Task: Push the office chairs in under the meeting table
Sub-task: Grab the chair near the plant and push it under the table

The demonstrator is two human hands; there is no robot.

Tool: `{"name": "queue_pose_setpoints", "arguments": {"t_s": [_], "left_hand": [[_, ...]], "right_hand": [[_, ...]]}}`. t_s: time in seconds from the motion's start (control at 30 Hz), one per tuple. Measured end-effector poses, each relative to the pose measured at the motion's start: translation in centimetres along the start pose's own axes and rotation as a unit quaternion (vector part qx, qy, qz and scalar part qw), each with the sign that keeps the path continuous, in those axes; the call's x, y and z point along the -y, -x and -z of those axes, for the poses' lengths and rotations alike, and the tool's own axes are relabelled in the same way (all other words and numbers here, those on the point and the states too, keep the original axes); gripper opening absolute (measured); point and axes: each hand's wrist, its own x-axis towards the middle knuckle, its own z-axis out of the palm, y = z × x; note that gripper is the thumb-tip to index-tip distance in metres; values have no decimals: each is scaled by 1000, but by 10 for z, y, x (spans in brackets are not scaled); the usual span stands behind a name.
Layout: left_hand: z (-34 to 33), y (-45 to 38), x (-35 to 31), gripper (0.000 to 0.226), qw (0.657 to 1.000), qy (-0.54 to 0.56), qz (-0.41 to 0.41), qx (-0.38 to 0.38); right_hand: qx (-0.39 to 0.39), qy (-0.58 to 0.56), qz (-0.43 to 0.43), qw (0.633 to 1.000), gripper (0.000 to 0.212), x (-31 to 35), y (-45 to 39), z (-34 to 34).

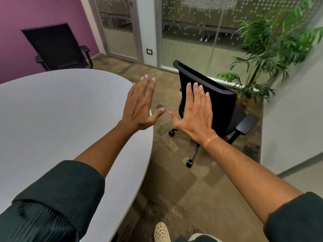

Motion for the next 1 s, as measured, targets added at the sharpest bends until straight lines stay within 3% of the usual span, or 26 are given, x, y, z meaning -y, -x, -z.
{"name": "queue_pose_setpoints", "arguments": {"t_s": [0.4,1.0], "left_hand": [[-72,-104,5,91,996,37,-62,55],[-181,-252,1,103,981,10,-122,149]], "right_hand": [[5,39,-77,996,101,-64,-64,-32],[69,65,-114,989,99,-158,-162,-104]]}}
